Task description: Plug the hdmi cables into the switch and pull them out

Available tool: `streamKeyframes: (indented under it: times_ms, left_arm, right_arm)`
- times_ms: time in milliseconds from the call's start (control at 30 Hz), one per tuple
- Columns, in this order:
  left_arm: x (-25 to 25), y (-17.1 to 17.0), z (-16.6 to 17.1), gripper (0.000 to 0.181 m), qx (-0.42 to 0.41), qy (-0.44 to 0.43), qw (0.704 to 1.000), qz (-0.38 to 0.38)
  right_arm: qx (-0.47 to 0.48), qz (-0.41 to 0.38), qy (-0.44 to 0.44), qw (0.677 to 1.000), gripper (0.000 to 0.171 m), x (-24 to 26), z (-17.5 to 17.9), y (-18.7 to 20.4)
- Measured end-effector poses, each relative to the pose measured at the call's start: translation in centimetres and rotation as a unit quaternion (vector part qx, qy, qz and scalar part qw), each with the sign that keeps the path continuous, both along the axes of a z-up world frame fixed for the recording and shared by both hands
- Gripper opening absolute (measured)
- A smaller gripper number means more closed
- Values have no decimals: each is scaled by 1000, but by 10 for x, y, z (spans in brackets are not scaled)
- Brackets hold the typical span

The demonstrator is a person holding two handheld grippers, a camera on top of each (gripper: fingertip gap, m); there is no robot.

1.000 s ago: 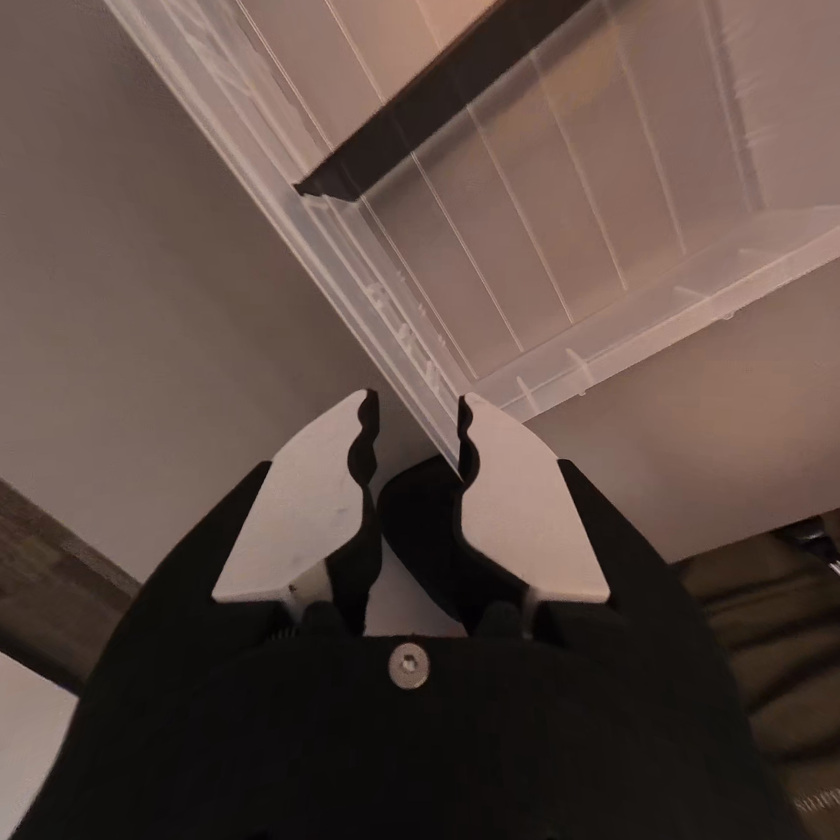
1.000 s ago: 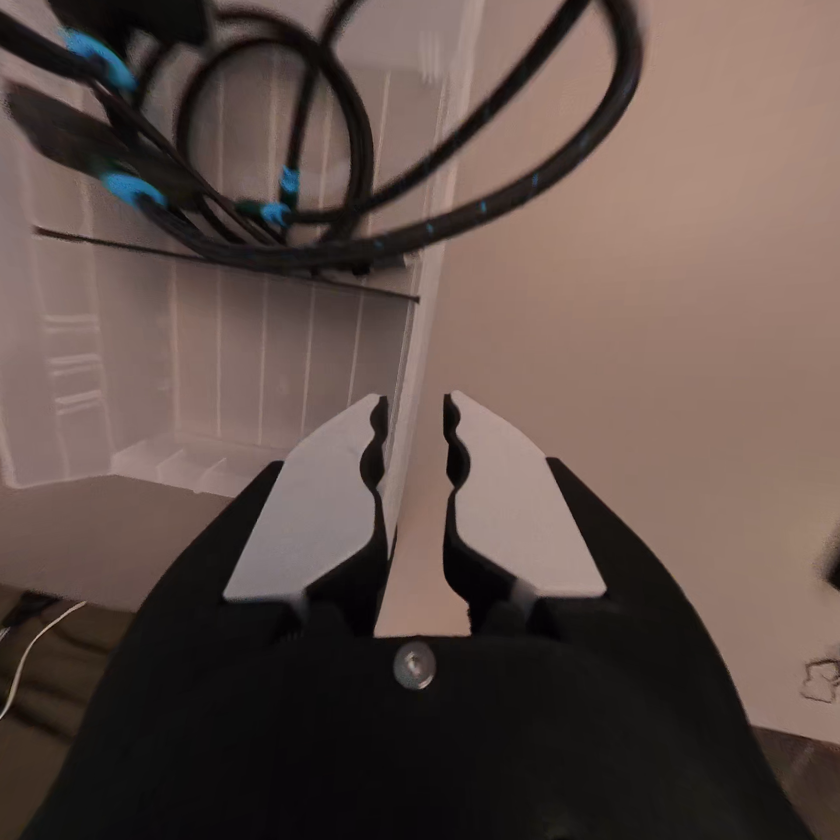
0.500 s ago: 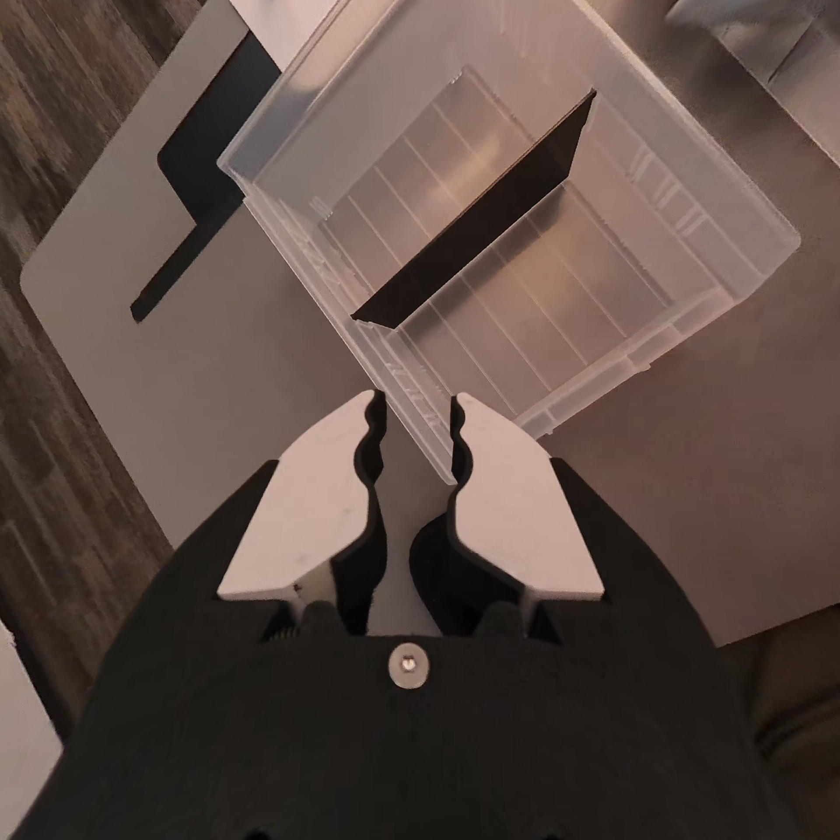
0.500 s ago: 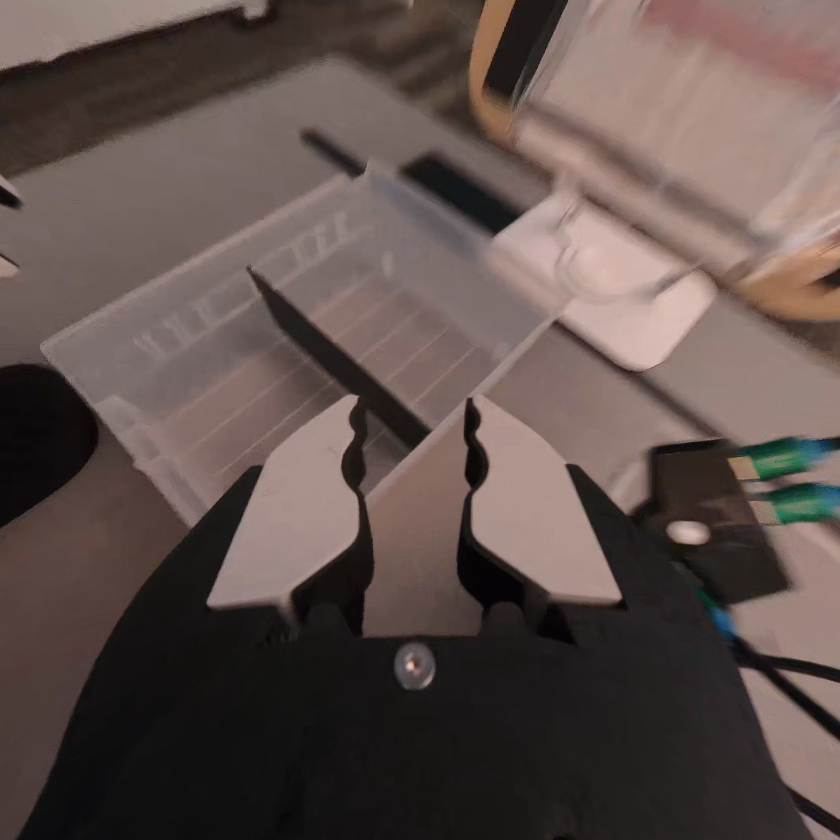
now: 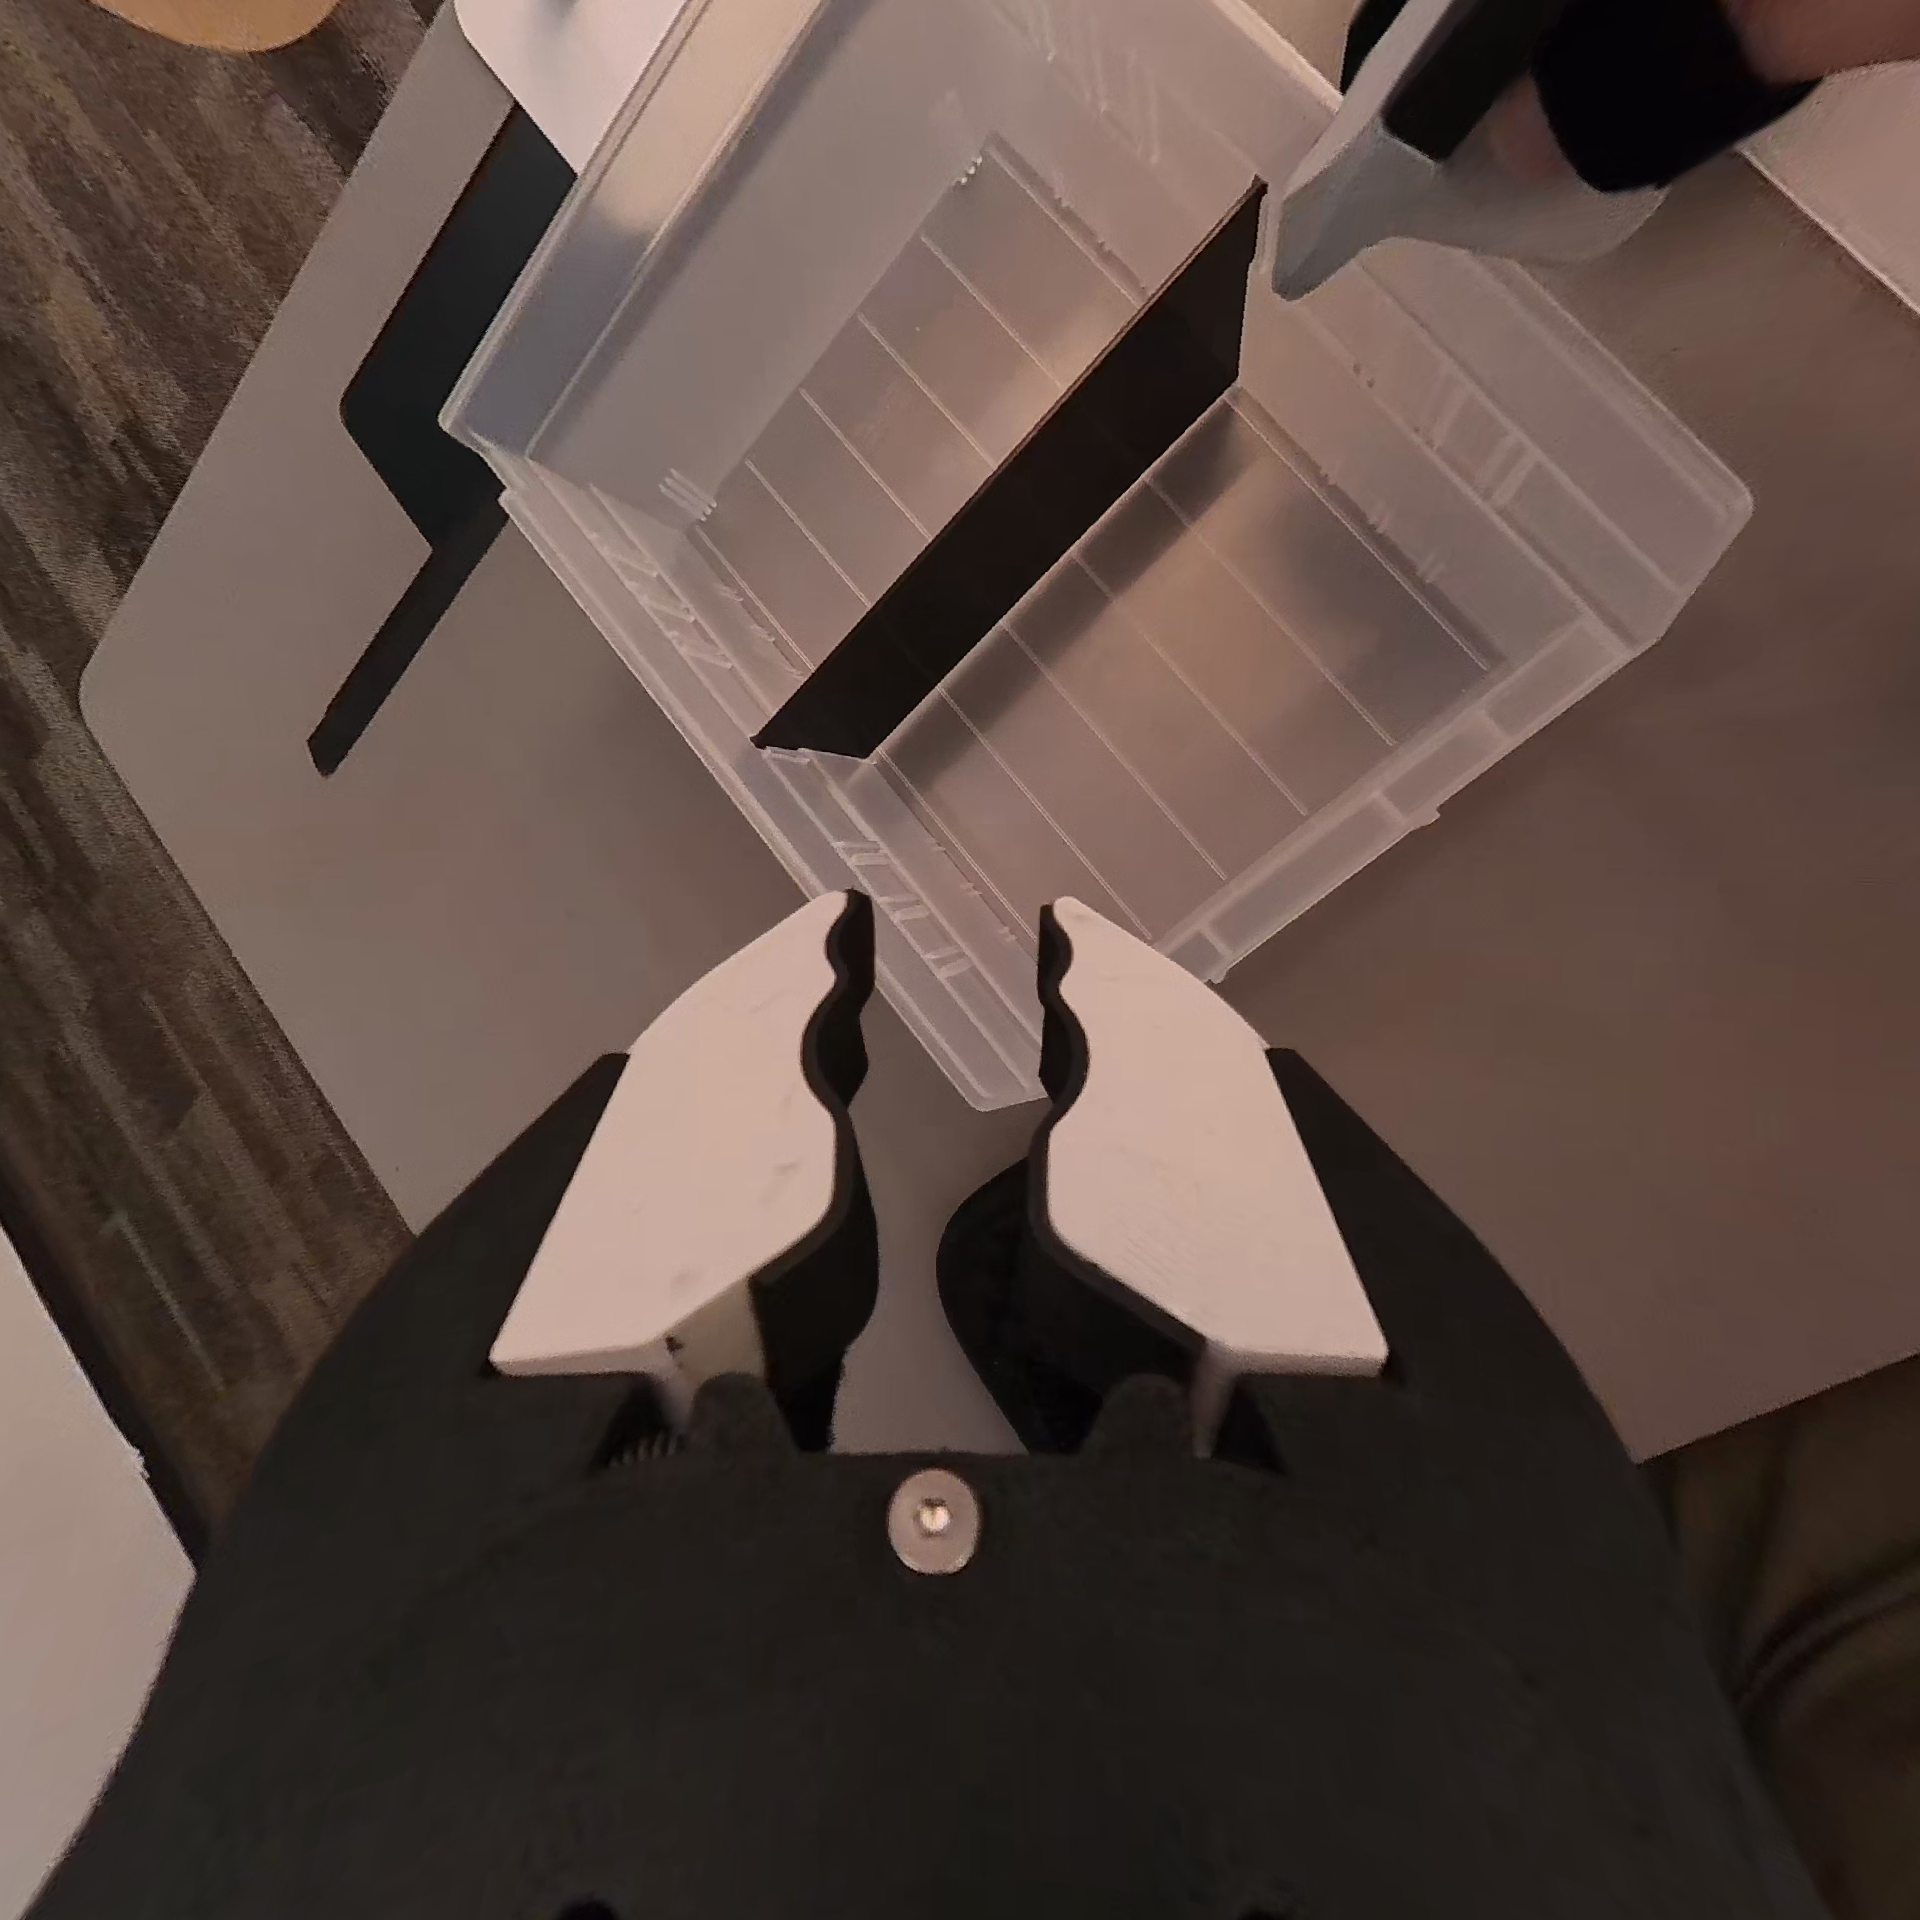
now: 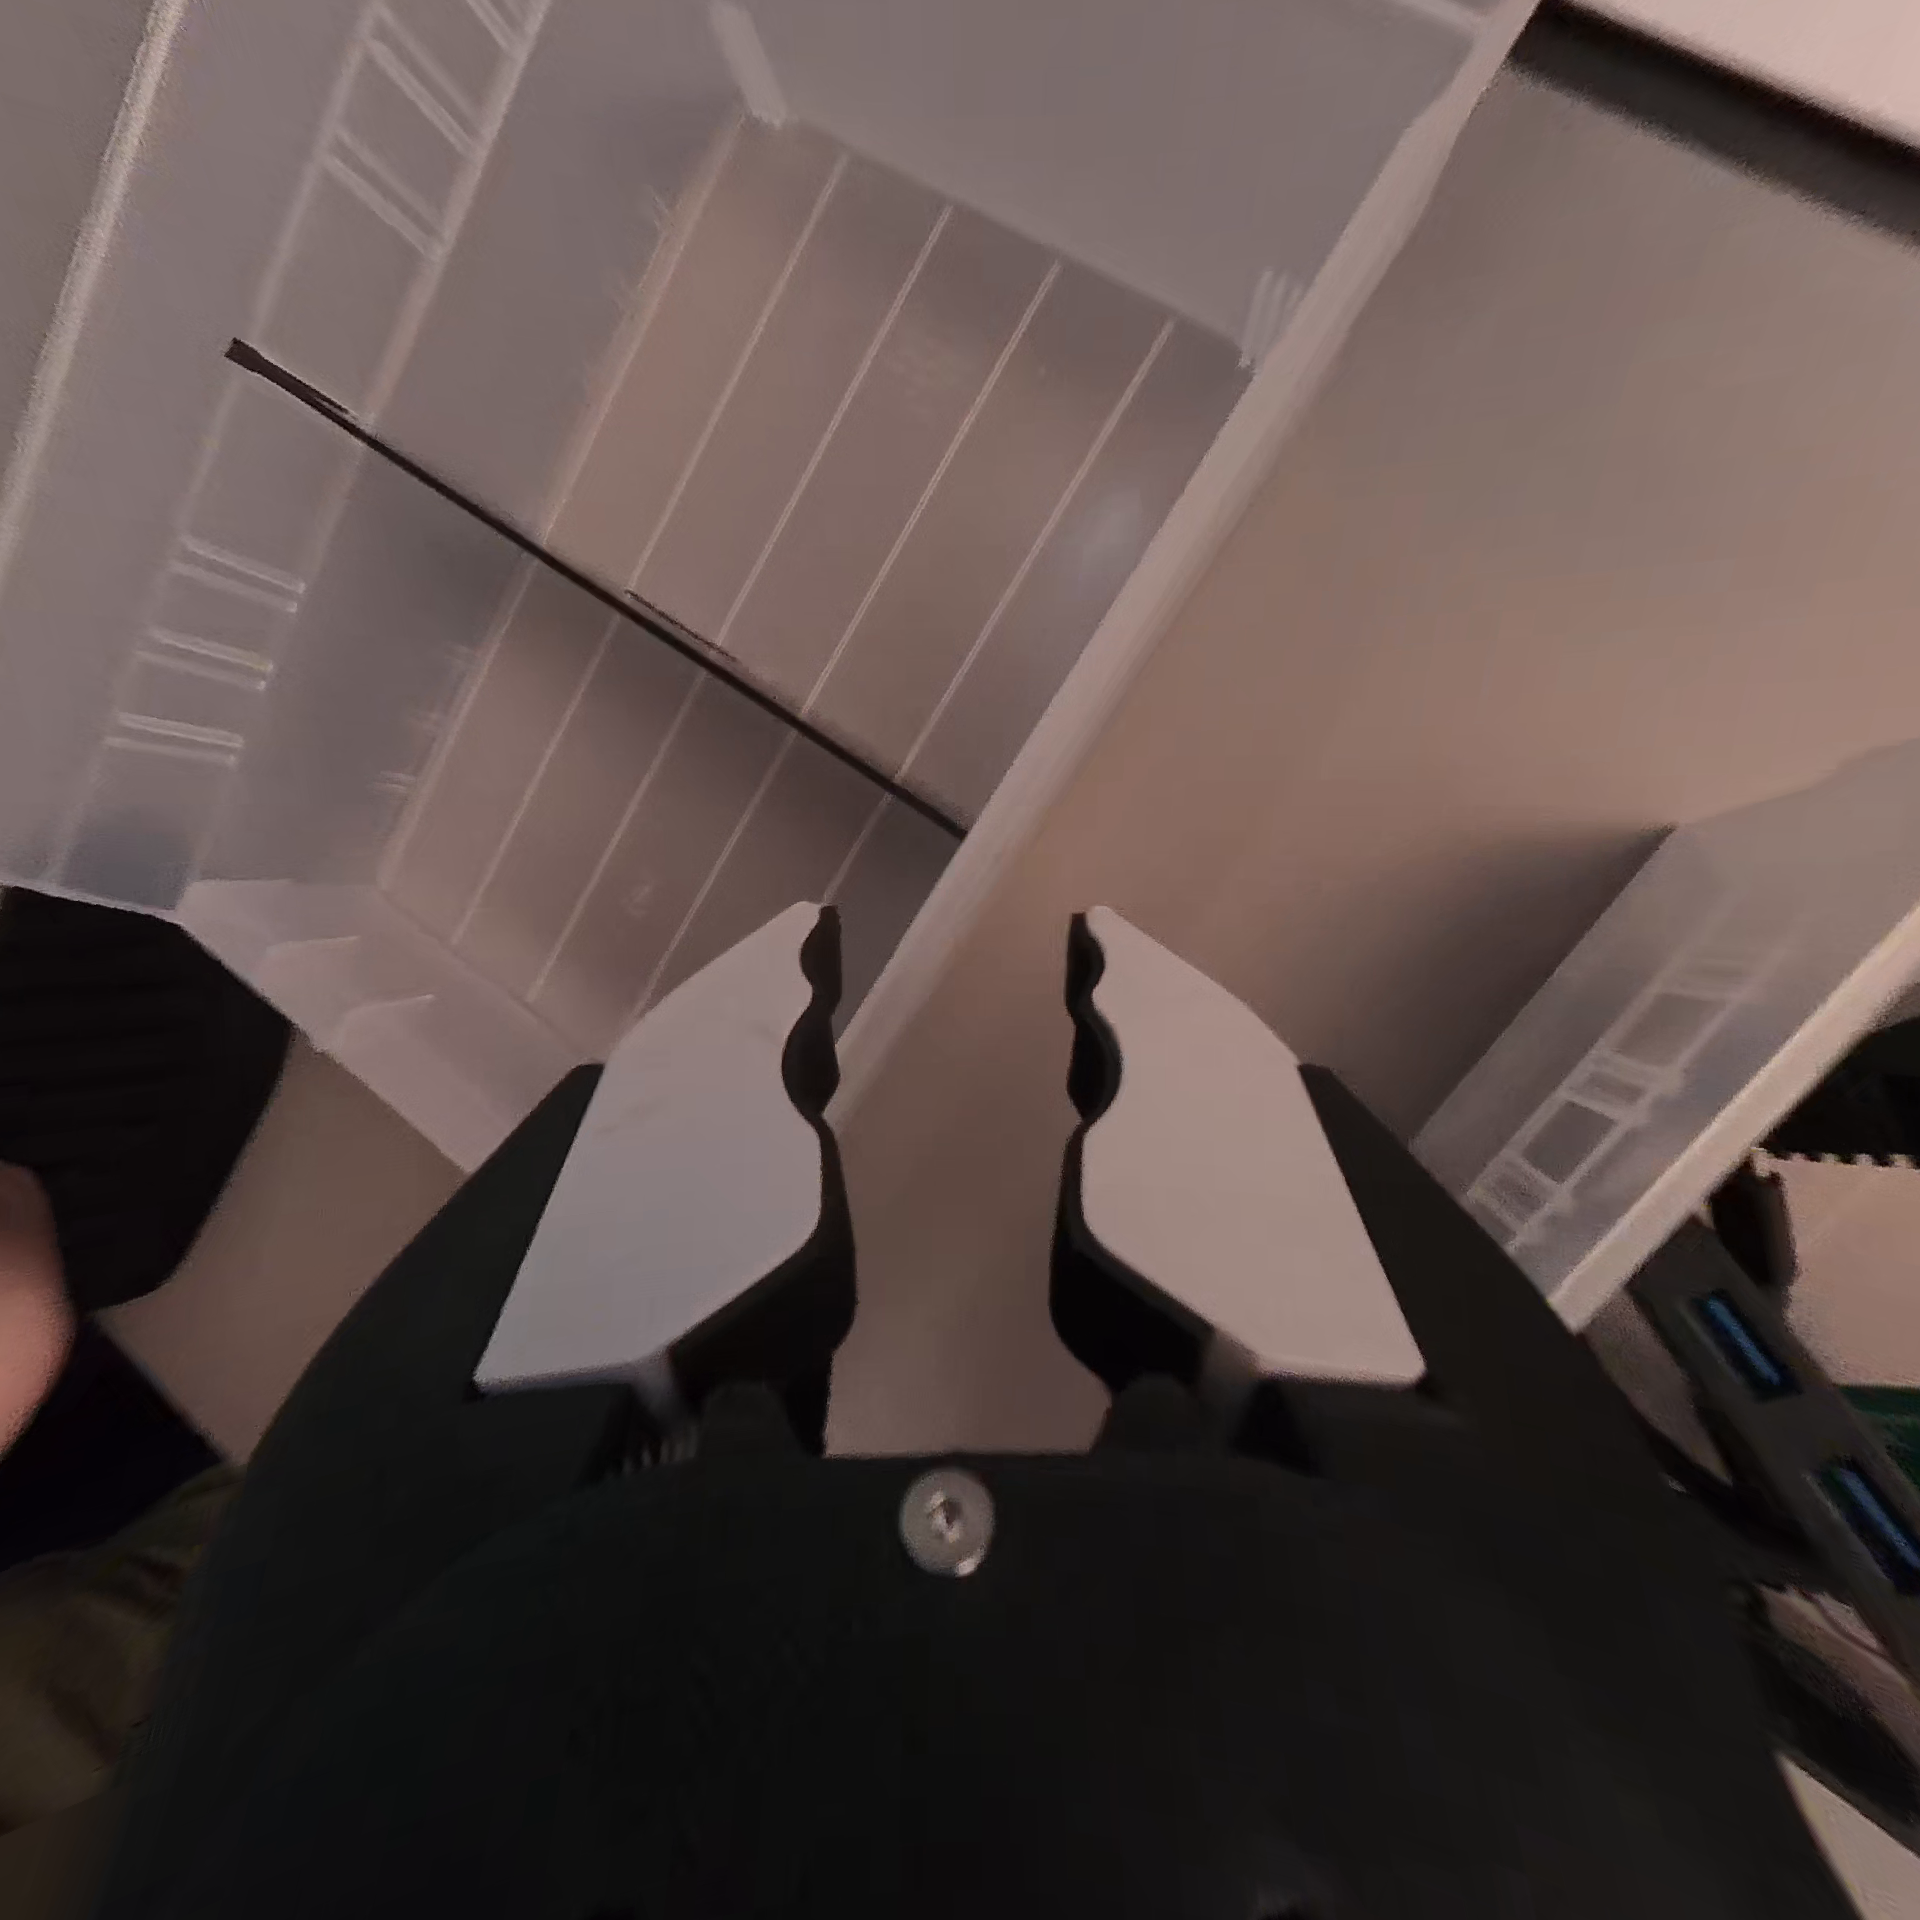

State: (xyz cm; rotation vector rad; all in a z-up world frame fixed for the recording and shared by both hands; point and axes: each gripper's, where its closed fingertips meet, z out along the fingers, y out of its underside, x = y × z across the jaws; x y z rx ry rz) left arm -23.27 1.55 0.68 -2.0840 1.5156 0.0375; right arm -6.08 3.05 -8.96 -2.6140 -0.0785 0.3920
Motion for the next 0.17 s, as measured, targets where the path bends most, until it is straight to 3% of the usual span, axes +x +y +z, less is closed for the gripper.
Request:
streamKeyframes:
  times_ms: [33,167]
  left_arm:
    - [1,0,-1,31,1,2,1000,-2]
    - [4,-3,-3,31,1,10,1000,-8]
  right_arm:
    - [-14,4,19,1000,41,-4,-1,-2]
    - [-51,9,55,997,41,-17,-6,-4]
